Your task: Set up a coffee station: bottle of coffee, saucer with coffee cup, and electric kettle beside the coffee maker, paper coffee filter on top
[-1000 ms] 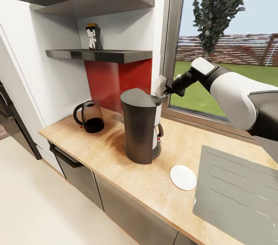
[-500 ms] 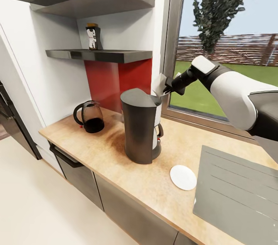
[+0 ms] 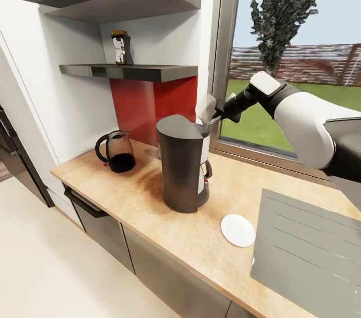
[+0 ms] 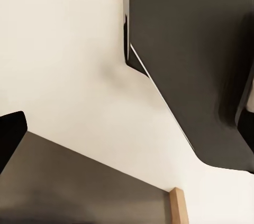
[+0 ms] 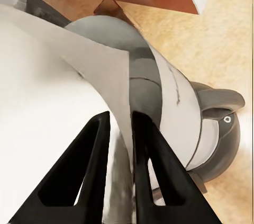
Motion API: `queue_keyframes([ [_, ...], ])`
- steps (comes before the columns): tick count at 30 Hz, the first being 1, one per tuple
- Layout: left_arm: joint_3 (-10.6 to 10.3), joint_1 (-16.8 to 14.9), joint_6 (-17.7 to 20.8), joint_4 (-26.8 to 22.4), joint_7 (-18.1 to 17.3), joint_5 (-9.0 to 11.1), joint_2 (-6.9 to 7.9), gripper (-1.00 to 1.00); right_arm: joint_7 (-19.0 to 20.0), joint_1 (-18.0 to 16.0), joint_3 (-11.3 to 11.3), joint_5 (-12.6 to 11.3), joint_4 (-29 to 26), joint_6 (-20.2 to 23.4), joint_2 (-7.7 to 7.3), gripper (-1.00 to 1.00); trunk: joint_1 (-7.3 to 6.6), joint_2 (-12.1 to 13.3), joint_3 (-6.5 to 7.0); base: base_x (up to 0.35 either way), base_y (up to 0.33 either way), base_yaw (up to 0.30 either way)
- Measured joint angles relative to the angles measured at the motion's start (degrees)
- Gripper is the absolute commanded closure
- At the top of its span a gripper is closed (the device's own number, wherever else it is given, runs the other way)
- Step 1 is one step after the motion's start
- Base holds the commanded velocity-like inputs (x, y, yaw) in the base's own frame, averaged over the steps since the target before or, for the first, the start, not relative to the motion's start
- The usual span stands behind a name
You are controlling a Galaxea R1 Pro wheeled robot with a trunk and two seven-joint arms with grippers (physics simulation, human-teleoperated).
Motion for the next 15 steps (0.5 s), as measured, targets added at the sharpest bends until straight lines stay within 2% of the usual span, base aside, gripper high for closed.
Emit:
queue_keyframes([
  [6, 0.0, 0.03, -0.05, 0.0, 0.0, -0.02, 0.1, -1.0, -0.01, -0.07, -0.11, -0.18, -0.42, 0.0, 0.49, 1.0, 0.0, 0.0, 0.0, 0.0, 0.0, 0.0],
  [15, 0.0, 0.04, -1.61, 0.07, -0.01, -0.03, 0.34, -1.0, 0.0, -0.09, -0.1, -0.26, -0.6, -0.08, -0.14, 1.0, 0.0, 0.0, 0.0, 0.0, 0.0, 0.0],
])
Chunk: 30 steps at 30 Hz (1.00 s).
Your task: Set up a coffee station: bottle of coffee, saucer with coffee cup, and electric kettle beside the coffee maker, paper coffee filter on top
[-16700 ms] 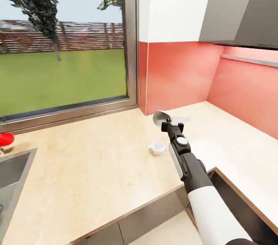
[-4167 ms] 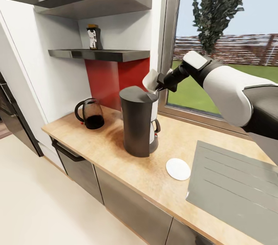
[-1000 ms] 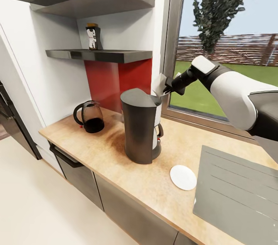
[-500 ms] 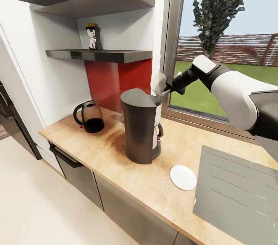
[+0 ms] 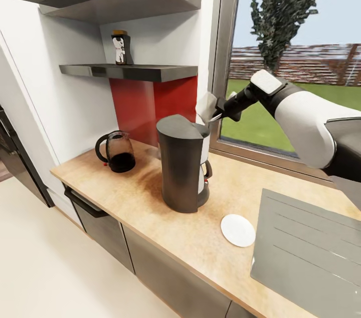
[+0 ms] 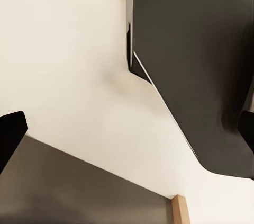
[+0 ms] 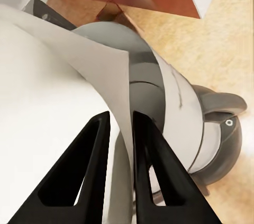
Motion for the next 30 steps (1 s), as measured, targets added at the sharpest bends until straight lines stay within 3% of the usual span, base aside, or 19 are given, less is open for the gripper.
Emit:
queue_keyframes([
  [14, 0.0, 0.03, -0.14, 0.01, -0.01, 0.0, 0.02, -1.0, -0.05, -0.09, 0.01, -1.79, 0.28, 0.13, -3.92, 1.0, 0.0, 0.0, 0.0, 0.0, 0.0, 0.0],
  [19, 0.0, 0.02, -0.14, 0.01, -0.01, 0.0, -0.06, -1.0, -0.06, -0.09, -0.01, -2.9, 1.05, 0.13, -3.97, 1.0, 0.0, 0.0, 0.0, 0.0, 0.0, 0.0],
  [20, 0.0, 0.01, -0.14, 0.01, 0.0, 0.0, -0.06, -1.0, -0.04, -0.1, -0.32, -9.6, 1.07, 0.11, -3.97, 1.0, 0.0, 0.0, 0.0, 0.0, 0.0, 0.0],
  [30, 0.0, -0.02, -0.14, -0.03, 0.0, 0.0, -0.1, -1.0, -0.04, -0.09, 0.04, -9.56, 1.22, 0.1, -3.84, 1.0, 0.0, 0.0, 0.0, 0.0, 0.0, 0.0],
])
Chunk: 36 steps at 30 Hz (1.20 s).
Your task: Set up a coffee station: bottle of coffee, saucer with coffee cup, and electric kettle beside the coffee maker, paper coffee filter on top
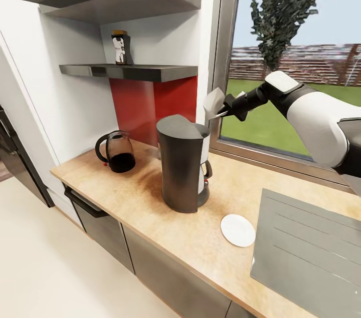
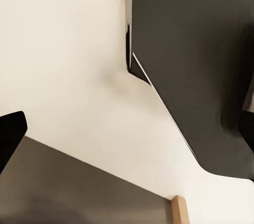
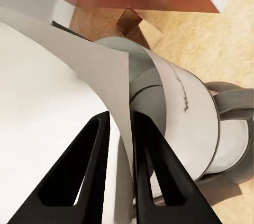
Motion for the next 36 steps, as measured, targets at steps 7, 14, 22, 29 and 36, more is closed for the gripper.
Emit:
queue_keyframes([
  [7, 0.0, 0.04, 0.0, 0.02, 0.0, 0.0, -0.12, -1.0, 0.0, 0.0, -0.11, -0.23, -0.02, -0.04, 0.03, 1.0, 0.0, 0.0, 0.0, 0.0, 0.0, 0.0],
  [14, -0.06, 0.01, 0.01, 0.04, 0.0, 0.0, -0.15, -1.0, 0.26, 0.0, -6.16, -1.96, 0.52, 0.15, -0.14, 1.0, 0.0, 0.0, 0.0, 0.0, 0.0, 0.0],
  [22, -0.08, 0.02, 0.01, 0.04, 0.0, 0.0, -0.15, -1.0, 0.23, 0.0, -9.23, -2.41, 1.33, 0.18, -0.23, 1.0, 0.0, 0.0, 0.0, 0.0, 0.0, 0.0],
  [29, -0.07, 0.0, 0.0, 0.03, 0.0, 0.0, -0.15, -1.0, 0.23, 0.0, -9.38, -2.42, 1.31, 0.19, -0.21, 1.0, 0.0, 0.0, 0.0, 0.0, 0.0, 0.0],
  [36, -0.01, -0.01, -0.08, -0.02, 0.0, 0.0, -0.15, -1.0, 0.23, 0.0, -9.33, -2.42, 1.35, 0.14, -0.24, 1.0, 0.0, 0.0, 0.0, -0.004, 0.0, 0.0],
])
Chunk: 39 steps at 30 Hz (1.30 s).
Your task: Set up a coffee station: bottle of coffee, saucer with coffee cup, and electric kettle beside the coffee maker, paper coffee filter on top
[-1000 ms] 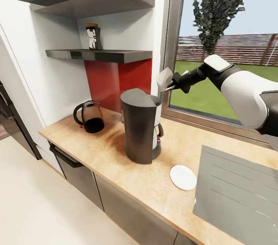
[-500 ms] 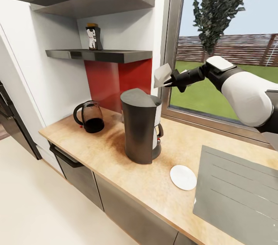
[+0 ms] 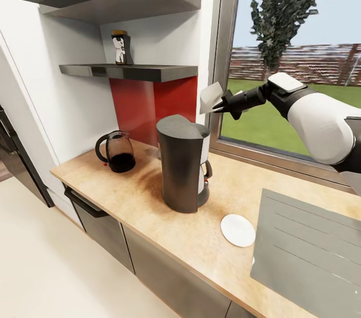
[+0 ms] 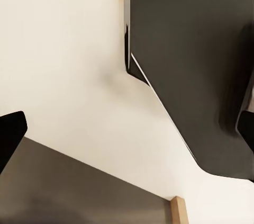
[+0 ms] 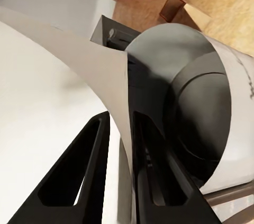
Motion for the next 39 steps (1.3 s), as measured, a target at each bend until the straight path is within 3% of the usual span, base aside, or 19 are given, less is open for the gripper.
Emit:
queue_keyframes([
  [10, -0.04, 0.0, -0.01, -0.02, 0.0, 0.0, -0.05, -1.0, -0.07, 0.0, 0.08, 0.01, 0.01, 0.04, 0.22, 1.0, 0.01, 0.0, 0.0, -0.169, 0.0, 0.0],
  [39, 0.01, 0.0, -0.01, -0.02, 0.0, 0.0, -0.09, -1.0, -0.25, 0.02, 0.47, 0.4, 0.25, 0.08, 0.84, 1.0, 0.0, 0.0, 0.0, -0.004, 0.0, 0.0],
])
